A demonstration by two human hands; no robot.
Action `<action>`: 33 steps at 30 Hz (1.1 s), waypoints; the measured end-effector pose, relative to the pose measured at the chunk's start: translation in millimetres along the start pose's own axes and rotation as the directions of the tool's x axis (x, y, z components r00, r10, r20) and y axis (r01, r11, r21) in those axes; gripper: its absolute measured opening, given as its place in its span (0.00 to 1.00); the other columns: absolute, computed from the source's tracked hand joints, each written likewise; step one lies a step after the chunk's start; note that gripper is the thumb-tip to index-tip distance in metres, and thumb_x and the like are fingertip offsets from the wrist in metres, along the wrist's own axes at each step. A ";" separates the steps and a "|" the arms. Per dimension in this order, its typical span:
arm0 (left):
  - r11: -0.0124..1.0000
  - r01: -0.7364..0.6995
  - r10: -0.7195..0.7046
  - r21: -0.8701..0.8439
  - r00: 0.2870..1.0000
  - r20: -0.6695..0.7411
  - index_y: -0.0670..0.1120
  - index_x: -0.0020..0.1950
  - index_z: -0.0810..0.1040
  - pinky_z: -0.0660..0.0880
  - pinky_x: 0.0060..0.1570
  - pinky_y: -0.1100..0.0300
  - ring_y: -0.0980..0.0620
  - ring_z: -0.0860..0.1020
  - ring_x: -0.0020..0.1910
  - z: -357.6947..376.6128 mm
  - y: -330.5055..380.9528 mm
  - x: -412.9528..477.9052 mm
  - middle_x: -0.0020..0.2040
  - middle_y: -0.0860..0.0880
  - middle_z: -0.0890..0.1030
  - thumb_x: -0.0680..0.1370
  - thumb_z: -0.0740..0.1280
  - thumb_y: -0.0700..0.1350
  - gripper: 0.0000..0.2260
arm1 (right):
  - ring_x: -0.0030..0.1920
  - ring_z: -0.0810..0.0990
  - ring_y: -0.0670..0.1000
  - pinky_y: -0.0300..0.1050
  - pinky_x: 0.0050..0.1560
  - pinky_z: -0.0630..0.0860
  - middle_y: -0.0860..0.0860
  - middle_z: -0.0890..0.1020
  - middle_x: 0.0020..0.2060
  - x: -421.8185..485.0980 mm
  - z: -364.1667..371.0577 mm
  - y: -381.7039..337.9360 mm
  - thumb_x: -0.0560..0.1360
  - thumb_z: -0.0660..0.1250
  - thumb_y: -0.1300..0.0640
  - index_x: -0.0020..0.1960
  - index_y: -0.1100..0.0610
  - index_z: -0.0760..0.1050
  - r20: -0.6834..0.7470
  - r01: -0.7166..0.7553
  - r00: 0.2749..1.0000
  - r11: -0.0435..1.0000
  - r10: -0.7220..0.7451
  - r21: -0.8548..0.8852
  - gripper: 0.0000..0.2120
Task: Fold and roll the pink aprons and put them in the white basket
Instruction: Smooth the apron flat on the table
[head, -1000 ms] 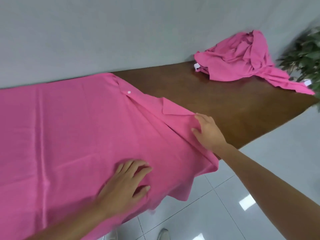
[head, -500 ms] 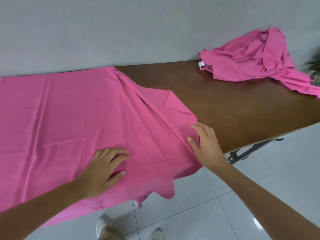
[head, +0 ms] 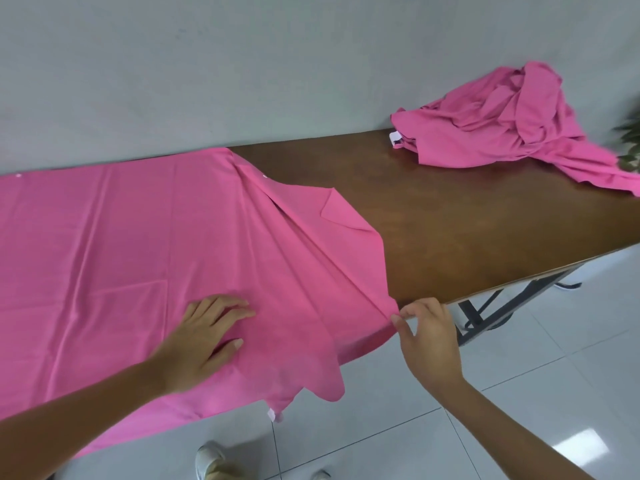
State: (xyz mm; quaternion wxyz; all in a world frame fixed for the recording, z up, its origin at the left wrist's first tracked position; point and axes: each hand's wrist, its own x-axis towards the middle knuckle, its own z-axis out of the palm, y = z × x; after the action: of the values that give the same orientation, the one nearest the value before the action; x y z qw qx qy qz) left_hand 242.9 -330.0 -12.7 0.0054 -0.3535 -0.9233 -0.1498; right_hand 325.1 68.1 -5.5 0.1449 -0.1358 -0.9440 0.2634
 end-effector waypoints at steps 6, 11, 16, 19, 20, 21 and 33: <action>0.999 0.001 -0.003 0.039 0.999 0.052 0.56 0.82 0.57 0.52 0.77 0.50 0.52 0.53 0.81 -4.3 2.7 2.8 0.81 0.57 0.56 0.84 0.52 0.60 0.26 | 0.50 0.67 0.51 0.45 0.52 0.65 0.48 0.75 0.47 46.4 -18.4 28.1 0.78 0.71 0.51 0.44 0.53 0.80 0.013 -0.104 0.994 0.991 0.105 -0.086 0.07; 0.998 0.004 -0.009 0.061 0.997 0.080 0.57 0.83 0.52 0.50 0.77 0.50 0.52 0.50 0.82 -5.1 2.2 5.8 0.83 0.58 0.51 0.84 0.51 0.63 0.28 | 0.55 0.70 0.58 0.54 0.58 0.68 0.53 0.77 0.52 88.4 -19.3 48.2 0.79 0.69 0.52 0.44 0.54 0.80 0.007 -0.111 0.993 0.966 0.116 -0.235 0.07; 0.998 -0.003 -0.004 0.070 0.995 0.097 0.58 0.83 0.52 0.49 0.78 0.51 0.53 0.50 0.82 -5.1 2.3 3.6 0.83 0.59 0.51 0.84 0.52 0.63 0.28 | 0.57 0.70 0.59 0.55 0.56 0.68 0.56 0.78 0.53 133.3 -26.0 59.5 0.81 0.66 0.51 0.45 0.54 0.78 -0.019 -0.107 0.994 0.926 0.107 -0.362 0.10; 0.997 0.006 -0.013 0.077 0.995 0.098 0.58 0.83 0.53 0.49 0.78 0.51 0.53 0.49 0.82 -5.6 1.8 3.4 0.83 0.59 0.51 0.84 0.51 0.63 0.28 | 0.57 0.71 0.59 0.56 0.56 0.68 0.57 0.77 0.53 148.2 -24.6 58.5 0.82 0.64 0.50 0.47 0.55 0.77 -0.015 -0.127 0.991 0.918 0.131 -0.377 0.09; 0.997 0.007 -0.014 0.075 0.995 0.098 0.58 0.83 0.53 0.49 0.78 0.51 0.53 0.49 0.82 -5.8 1.8 3.7 0.83 0.59 0.51 0.84 0.51 0.63 0.28 | 0.57 0.71 0.60 0.57 0.56 0.69 0.57 0.77 0.53 149.4 -23.4 57.9 0.82 0.64 0.51 0.48 0.55 0.77 -0.019 -0.137 0.990 0.921 0.140 -0.365 0.09; 0.997 0.007 -0.014 0.072 0.995 0.097 0.58 0.83 0.53 0.50 0.78 0.51 0.53 0.50 0.82 -5.9 1.6 3.8 0.83 0.59 0.52 0.84 0.51 0.63 0.28 | 0.57 0.71 0.60 0.57 0.56 0.69 0.57 0.77 0.53 148.8 -21.8 57.2 0.82 0.63 0.51 0.49 0.56 0.77 -0.027 -0.150 0.988 0.926 0.150 -0.346 0.09; 0.997 0.002 -0.008 0.078 0.996 0.088 0.58 0.82 0.54 0.50 0.78 0.51 0.53 0.52 0.81 -3.4 -0.9 4.0 0.82 0.59 0.53 0.84 0.53 0.63 0.28 | 0.66 0.72 0.61 0.60 0.64 0.67 0.57 0.76 0.66 4.0 -6.1 20.2 0.81 0.57 0.44 0.70 0.60 0.70 -0.118 -0.002 0.993 0.986 -0.018 -0.169 0.25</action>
State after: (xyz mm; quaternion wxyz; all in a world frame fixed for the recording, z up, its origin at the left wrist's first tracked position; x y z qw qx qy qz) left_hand 239.0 -329.0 -9.3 -0.0220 -0.3571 -0.9287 -0.0979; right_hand 327.1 88.8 -10.6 0.1898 -0.1594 -0.9531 0.1734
